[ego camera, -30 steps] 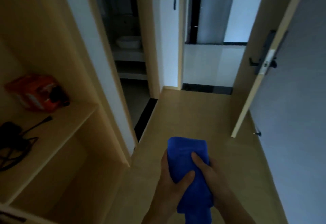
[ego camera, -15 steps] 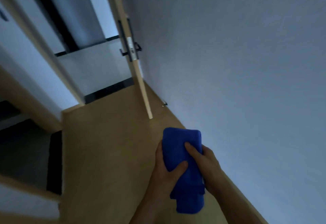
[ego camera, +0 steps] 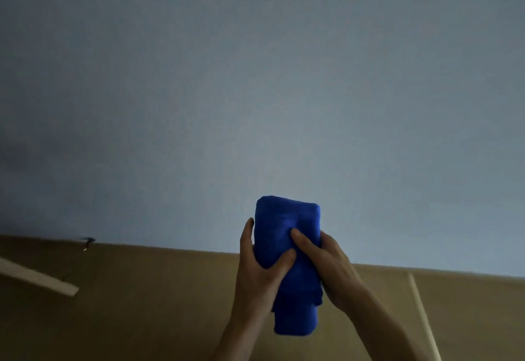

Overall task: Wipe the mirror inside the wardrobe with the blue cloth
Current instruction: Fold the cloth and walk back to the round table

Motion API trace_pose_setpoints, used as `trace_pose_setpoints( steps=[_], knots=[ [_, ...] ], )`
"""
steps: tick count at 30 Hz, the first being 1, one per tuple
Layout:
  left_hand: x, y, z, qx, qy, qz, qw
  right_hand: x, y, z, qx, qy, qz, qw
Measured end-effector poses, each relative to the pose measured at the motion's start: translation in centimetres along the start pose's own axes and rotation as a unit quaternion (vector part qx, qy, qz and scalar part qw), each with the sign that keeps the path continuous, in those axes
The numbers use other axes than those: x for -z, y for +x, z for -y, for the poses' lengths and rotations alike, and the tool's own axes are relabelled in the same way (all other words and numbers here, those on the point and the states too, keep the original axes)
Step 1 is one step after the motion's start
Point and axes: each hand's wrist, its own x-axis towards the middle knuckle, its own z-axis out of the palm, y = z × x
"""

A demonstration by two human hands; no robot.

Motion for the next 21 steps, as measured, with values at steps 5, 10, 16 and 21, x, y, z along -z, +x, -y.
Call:
trace_pose_setpoints(
  steps=[5, 10, 16, 21],
  knots=[
    [-4.2, -1.3, 0.4, -0.018, -0.002, 0.125, 0.992, 3.9, -4.6, -1.5, 0.01, 0.05, -0.126, 0.991],
    [-9.3, -3.2, 0.3, -0.026, 0.015, 0.235, 0.972, 7.7, -9.5, -2.6, 0.022, 0.051, -0.249, 0.967],
    [-15.3, -6.3, -0.1, -0.043, 0.028, 0.33, 0.943, 12.8, -14.5, -3.6, 0.045, 0.095, -0.32, 0.942],
    [-21.6, -9.0, -0.9, -0.071, 0.05, 0.381, 0.92, 18.6, -17.3, -4.6, 0.062, 0.098, -0.374, 0.92]
  ],
)
